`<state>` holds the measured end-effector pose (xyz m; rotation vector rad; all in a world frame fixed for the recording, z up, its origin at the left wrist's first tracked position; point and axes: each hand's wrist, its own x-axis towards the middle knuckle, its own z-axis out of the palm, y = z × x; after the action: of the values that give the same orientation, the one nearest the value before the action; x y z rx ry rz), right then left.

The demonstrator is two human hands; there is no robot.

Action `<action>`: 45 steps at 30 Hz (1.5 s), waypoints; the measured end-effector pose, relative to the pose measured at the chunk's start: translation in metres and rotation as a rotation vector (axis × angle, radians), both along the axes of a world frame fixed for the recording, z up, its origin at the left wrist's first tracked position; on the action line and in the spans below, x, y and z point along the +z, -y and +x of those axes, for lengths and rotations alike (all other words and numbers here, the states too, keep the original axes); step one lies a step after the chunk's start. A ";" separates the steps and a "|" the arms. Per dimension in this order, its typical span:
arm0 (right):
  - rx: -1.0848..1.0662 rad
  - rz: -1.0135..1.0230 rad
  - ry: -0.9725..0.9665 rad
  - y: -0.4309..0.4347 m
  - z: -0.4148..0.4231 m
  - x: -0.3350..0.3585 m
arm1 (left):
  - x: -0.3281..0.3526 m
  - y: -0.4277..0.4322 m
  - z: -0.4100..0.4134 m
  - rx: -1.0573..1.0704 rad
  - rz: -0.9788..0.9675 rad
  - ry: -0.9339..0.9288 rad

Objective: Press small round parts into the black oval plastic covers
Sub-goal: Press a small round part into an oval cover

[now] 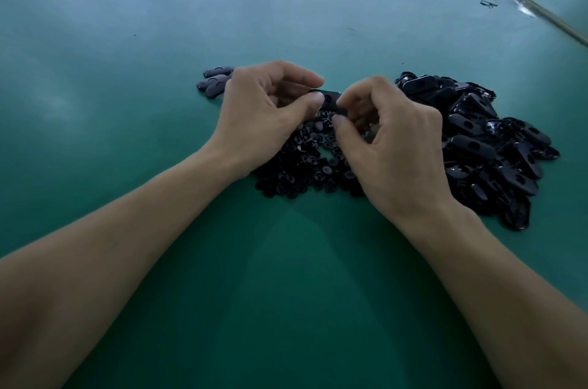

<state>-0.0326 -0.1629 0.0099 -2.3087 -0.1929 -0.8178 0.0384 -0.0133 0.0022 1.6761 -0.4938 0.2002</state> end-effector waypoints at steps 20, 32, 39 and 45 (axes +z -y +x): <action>-0.027 0.212 -0.097 0.003 0.003 0.003 | 0.003 0.000 -0.005 -0.092 0.054 0.047; -0.026 0.214 -0.114 0.002 0.004 0.002 | 0.003 0.001 -0.006 -0.128 0.093 0.053; -0.017 0.256 -0.132 0.002 0.004 0.003 | 0.003 0.002 -0.008 -0.130 0.114 0.064; -0.008 0.273 -0.089 0.003 0.005 0.004 | 0.003 0.002 -0.007 -0.116 0.066 0.058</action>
<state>-0.0279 -0.1659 0.0142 -2.0833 -0.0300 -0.6971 0.0312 -0.0152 0.0054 1.7035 -0.6451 0.1493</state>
